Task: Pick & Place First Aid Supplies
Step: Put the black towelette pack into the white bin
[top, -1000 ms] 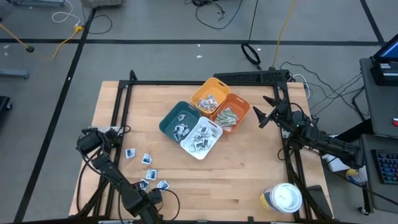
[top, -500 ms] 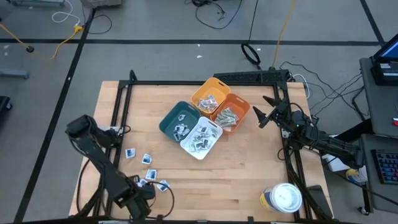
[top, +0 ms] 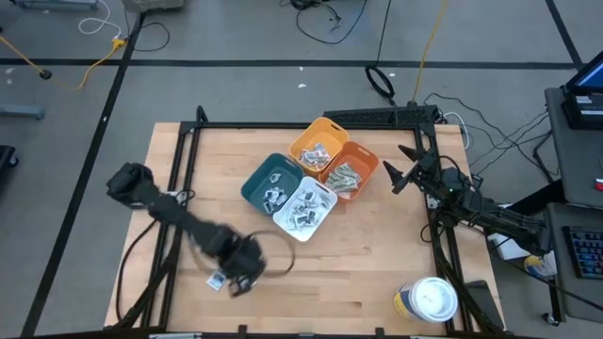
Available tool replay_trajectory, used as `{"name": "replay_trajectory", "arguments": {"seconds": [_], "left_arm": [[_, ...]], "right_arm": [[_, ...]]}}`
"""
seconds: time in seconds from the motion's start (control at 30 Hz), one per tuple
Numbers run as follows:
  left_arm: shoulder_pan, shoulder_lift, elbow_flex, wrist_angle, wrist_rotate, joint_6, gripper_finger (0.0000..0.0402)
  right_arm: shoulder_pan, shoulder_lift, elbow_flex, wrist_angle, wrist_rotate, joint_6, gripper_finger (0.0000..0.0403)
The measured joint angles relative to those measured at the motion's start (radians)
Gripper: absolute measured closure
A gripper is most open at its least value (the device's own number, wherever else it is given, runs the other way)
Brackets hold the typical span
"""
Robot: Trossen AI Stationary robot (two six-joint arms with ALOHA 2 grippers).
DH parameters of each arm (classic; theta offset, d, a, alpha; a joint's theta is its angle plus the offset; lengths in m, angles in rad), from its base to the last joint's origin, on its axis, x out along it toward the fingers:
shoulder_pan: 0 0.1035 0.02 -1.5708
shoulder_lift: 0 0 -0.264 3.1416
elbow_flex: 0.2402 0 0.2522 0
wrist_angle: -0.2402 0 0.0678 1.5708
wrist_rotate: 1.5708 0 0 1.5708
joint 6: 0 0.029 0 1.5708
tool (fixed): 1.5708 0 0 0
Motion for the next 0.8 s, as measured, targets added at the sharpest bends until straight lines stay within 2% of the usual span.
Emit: {"name": "replay_trajectory", "arguments": {"seconds": [0.13,0.4,0.67,0.8], "left_arm": [[0.159,0.047,0.09,-0.06,-0.009,0.148,0.0397],[0.415,0.226,0.403,-0.215,-0.026,0.409,0.0397],[0.538,0.444,0.743,-0.333,-0.026,0.534,0.0397],[0.565,0.5,0.819,-0.345,-0.026,0.552,0.0397]], "right_arm": [[0.0,0.0,0.0,0.0,0.0,0.0,0.0026],[0.0,0.0,0.0,0.0,0.0,0.0,0.0026],[0.0,0.0,0.0,0.0,0.0,0.0,0.0026],[0.0,0.0,0.0,0.0,0.0,0.0,0.0026]]}}
